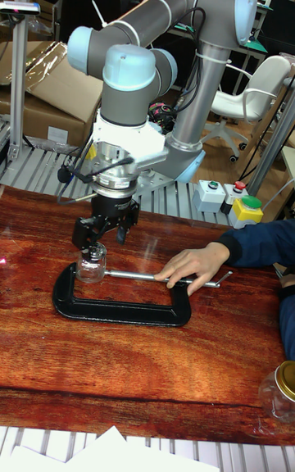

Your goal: Screw the lid onto the jar

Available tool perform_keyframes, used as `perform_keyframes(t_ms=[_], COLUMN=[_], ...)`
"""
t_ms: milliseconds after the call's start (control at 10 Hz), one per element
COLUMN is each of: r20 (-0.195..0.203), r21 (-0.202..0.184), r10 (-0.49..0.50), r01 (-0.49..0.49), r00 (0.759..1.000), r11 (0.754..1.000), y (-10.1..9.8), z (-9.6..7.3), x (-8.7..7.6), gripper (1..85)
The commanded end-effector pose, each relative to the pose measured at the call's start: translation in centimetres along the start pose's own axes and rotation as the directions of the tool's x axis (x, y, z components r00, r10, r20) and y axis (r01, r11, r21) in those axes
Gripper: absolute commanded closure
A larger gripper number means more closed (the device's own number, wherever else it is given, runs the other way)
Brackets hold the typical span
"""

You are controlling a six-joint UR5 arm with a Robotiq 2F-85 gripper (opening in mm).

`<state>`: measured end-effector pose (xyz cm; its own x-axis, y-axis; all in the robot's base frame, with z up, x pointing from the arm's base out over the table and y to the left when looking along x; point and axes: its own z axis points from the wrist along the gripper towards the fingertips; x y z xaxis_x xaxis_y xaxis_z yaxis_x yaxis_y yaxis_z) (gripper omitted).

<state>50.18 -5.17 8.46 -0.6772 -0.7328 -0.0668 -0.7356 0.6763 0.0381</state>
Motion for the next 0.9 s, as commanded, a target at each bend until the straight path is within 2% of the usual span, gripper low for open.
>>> perform_keyframes(t_ms=[0, 200, 300, 500, 700, 800], r20=[0.004, -0.026, -0.03, -0.01, -0.006, -0.016], r21=[-0.022, 0.019, 0.022, 0.001, 0.001, 0.011], r10=[-0.346, -0.524, -0.567, -0.608, -0.633, -0.653], r01=[0.346, 0.525, 0.567, 0.608, 0.633, 0.653], r00=[0.938, 0.851, 0.823, 0.794, 0.774, 0.757], r11=[0.938, 0.851, 0.823, 0.794, 0.774, 0.757], y=[0.9, -0.6, -0.8, -0.4, -0.3, -0.8], z=[-0.4, -0.2, 0.0, 0.6, 1.1, 1.3], x=[0.2, 0.8, 1.1, 1.8, 2.3, 2.5], gripper=[5.0, 6.3, 7.0, 7.3, 7.3, 7.3])
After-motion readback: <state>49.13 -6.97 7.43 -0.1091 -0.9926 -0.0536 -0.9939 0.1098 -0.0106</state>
